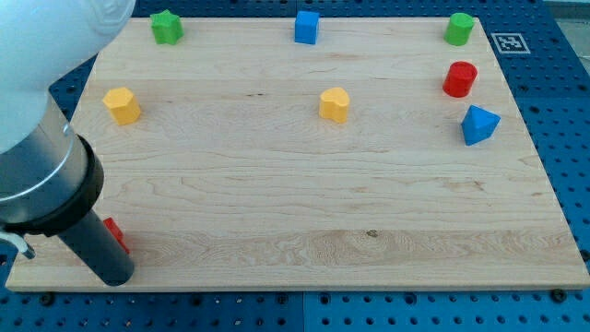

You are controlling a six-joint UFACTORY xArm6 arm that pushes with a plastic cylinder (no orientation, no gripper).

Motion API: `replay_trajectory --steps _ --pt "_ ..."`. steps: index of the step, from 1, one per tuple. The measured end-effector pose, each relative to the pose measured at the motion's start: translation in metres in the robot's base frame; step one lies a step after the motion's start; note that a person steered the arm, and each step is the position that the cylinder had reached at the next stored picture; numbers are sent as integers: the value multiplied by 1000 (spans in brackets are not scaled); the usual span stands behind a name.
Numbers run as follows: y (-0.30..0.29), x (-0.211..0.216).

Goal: Point your arm to the red circle

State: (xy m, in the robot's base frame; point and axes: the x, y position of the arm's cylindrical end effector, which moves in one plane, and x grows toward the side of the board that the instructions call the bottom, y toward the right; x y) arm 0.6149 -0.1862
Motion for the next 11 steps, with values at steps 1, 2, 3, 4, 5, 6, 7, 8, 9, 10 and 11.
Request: replay_trajectory --steps 1,2,3,4,5,6,7,8,9,10,11 --pt "0 -5" --pt "-3 -7" --pt "-8 -7" --pt "-18 -13" --pt "-21 -16" --pt "20 1" --pt "73 -2" --pt "101 -50" --pt "115 -99" --pt "115 -101" --pt "115 -101"
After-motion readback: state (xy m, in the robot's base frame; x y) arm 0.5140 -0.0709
